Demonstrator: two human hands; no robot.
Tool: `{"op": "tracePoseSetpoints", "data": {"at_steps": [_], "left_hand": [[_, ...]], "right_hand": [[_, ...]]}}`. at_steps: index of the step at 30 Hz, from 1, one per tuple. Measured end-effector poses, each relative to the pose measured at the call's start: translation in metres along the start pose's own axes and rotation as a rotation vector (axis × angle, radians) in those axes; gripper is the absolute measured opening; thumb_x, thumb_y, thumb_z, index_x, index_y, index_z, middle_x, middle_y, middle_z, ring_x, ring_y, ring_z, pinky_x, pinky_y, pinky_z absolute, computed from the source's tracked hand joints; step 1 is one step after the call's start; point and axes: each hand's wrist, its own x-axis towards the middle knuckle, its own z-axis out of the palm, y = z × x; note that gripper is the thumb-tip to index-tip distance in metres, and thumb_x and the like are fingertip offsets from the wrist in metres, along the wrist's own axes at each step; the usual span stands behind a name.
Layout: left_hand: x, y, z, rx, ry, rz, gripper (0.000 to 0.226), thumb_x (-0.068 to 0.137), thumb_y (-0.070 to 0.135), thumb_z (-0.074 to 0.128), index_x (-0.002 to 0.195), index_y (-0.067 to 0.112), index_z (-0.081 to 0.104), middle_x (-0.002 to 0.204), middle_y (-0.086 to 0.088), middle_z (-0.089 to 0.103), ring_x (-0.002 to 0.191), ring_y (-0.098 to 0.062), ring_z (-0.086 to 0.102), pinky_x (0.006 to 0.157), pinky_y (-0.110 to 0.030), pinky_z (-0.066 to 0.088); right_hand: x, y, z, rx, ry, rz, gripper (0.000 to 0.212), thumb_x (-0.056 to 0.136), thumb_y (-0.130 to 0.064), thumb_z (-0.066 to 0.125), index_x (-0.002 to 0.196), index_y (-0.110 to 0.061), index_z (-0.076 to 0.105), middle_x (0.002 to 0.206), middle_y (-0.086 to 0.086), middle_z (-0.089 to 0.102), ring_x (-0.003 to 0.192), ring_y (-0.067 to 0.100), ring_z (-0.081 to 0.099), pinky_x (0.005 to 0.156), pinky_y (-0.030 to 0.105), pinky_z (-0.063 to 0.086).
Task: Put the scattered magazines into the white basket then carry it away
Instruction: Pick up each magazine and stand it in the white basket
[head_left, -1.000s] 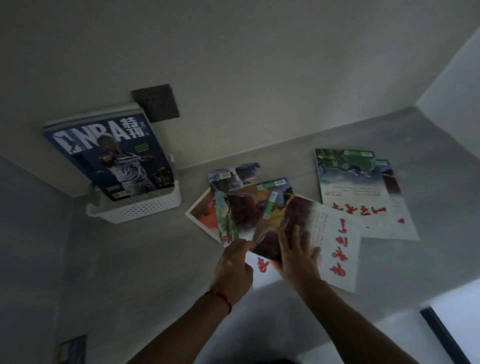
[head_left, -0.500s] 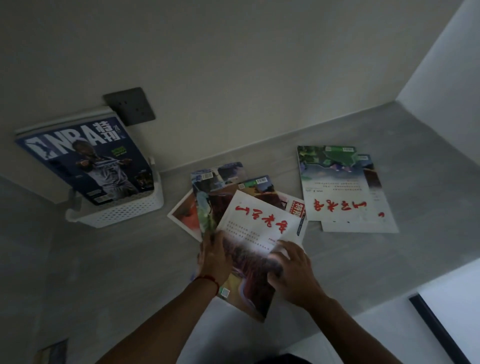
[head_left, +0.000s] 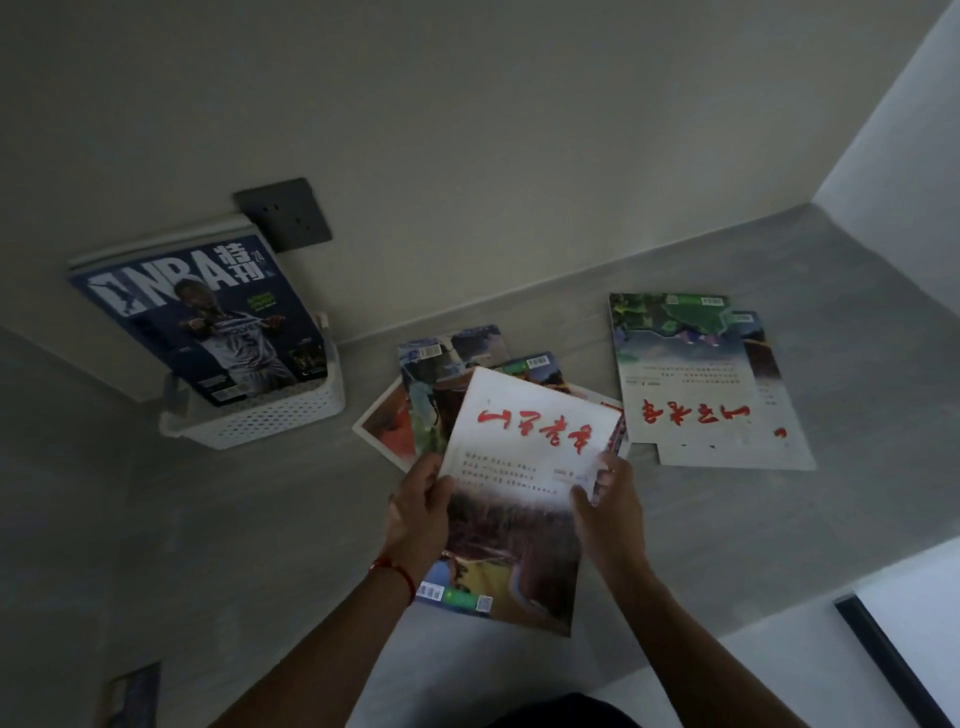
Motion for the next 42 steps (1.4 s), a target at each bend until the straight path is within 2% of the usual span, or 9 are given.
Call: {"op": "tracePoseSetpoints", "data": {"at_steps": [3, 8, 15, 22, 26, 28, 32, 37, 42], "left_hand": [[0.001, -0.001, -0.037, -0.196, 0.049, -0.028, 0.024, 0.100, 0.004, 0.050, 0.118, 0.015, 0.061, 0.113, -0.002, 0.070, 0.103, -0.015, 0.066, 0.086, -0.023, 0.053], [0.009, -0.020, -0.104, -0.264, 0.092, -0.087, 0.021, 0.101, 0.006, 0.048, 0.115, 0.017, 0.060, 0.114, -0.007, 0.072, 0.108, -0.021, 0.068, 0.093, -0.042, 0.056], [0.032, -0.040, -0.195, -0.181, 0.237, -0.005, 0.021, 0.100, 0.015, 0.054, 0.111, 0.033, 0.055, 0.104, 0.010, 0.072, 0.089, 0.002, 0.069, 0.074, -0.020, 0.057], [0.081, -0.029, -0.296, 0.051, 0.528, 0.156, 0.010, 0.093, 0.010, 0.061, 0.087, 0.016, 0.056, 0.087, -0.009, 0.068, 0.082, -0.021, 0.064, 0.075, -0.035, 0.052], [0.105, -0.018, -0.340, 0.114, 0.695, 0.229, 0.009, 0.092, 0.021, 0.064, 0.083, 0.021, 0.062, 0.083, 0.002, 0.069, 0.075, -0.010, 0.064, 0.066, -0.006, 0.046], [0.116, -0.018, -0.348, 0.127, 0.746, 0.191, 0.013, 0.090, 0.022, 0.064, 0.077, 0.023, 0.061, 0.079, 0.004, 0.067, 0.072, -0.007, 0.063, 0.064, -0.004, 0.044], [0.140, -0.034, -0.349, -0.068, 0.682, 0.011, 0.012, 0.088, 0.016, 0.064, 0.080, 0.010, 0.071, 0.085, -0.008, 0.074, 0.084, -0.023, 0.072, 0.078, -0.031, 0.059], [0.164, -0.057, -0.344, -0.232, 0.606, -0.123, 0.018, 0.081, 0.024, 0.063, 0.082, 0.010, 0.075, 0.084, -0.011, 0.077, 0.086, -0.030, 0.074, 0.081, -0.051, 0.061], [0.186, -0.077, -0.337, -0.318, 0.527, -0.233, 0.025, 0.083, 0.019, 0.065, 0.058, 0.024, 0.068, 0.084, -0.010, 0.073, 0.094, -0.035, 0.072, 0.091, -0.051, 0.058]], "right_hand": [[0.005, -0.023, 0.016, 0.083, -0.067, 0.030, 0.043, 0.097, -0.027, 0.061, 0.136, -0.016, 0.046, 0.126, 0.008, 0.064, 0.105, 0.022, 0.066, 0.083, 0.043, 0.061], [-0.001, -0.064, 0.051, -0.027, -0.241, -0.240, 0.007, 0.099, -0.025, 0.056, 0.105, -0.023, 0.059, 0.104, -0.008, 0.068, 0.091, 0.002, 0.068, 0.057, 0.012, 0.052], [-0.004, -0.148, 0.113, -0.228, -0.259, -0.577, 0.011, 0.095, -0.019, 0.063, 0.096, -0.010, 0.069, 0.093, -0.001, 0.071, 0.073, 0.012, 0.068, 0.068, 0.028, 0.058], [-0.002, -0.262, 0.179, -0.203, -0.160, -0.724, 0.020, 0.087, -0.025, 0.067, 0.072, -0.012, 0.065, 0.063, 0.000, 0.066, 0.062, 0.017, 0.064, 0.056, 0.026, 0.042], [0.004, -0.312, 0.204, -0.170, -0.124, -0.816, 0.025, 0.090, -0.028, 0.064, 0.074, -0.010, 0.069, 0.071, 0.005, 0.072, 0.067, 0.021, 0.068, 0.064, 0.027, 0.051], [0.009, -0.325, 0.217, -0.183, -0.142, -0.793, 0.026, 0.090, -0.029, 0.063, 0.073, -0.010, 0.069, 0.072, 0.003, 0.071, 0.068, 0.020, 0.068, 0.062, 0.022, 0.049], [0.020, -0.327, 0.248, -0.196, -0.198, -0.650, 0.024, 0.088, -0.026, 0.064, 0.067, -0.014, 0.067, 0.067, 0.001, 0.069, 0.071, 0.022, 0.071, 0.056, 0.016, 0.045], [0.035, -0.315, 0.277, -0.101, -0.229, -0.439, 0.018, 0.082, -0.020, 0.067, 0.082, -0.005, 0.077, 0.084, 0.017, 0.076, 0.082, 0.034, 0.073, 0.082, 0.050, 0.060], [0.052, -0.304, 0.292, -0.028, -0.185, -0.292, 0.014, 0.084, -0.019, 0.069, 0.092, -0.013, 0.079, 0.090, 0.008, 0.075, 0.089, 0.028, 0.072, 0.085, 0.034, 0.058]]}}
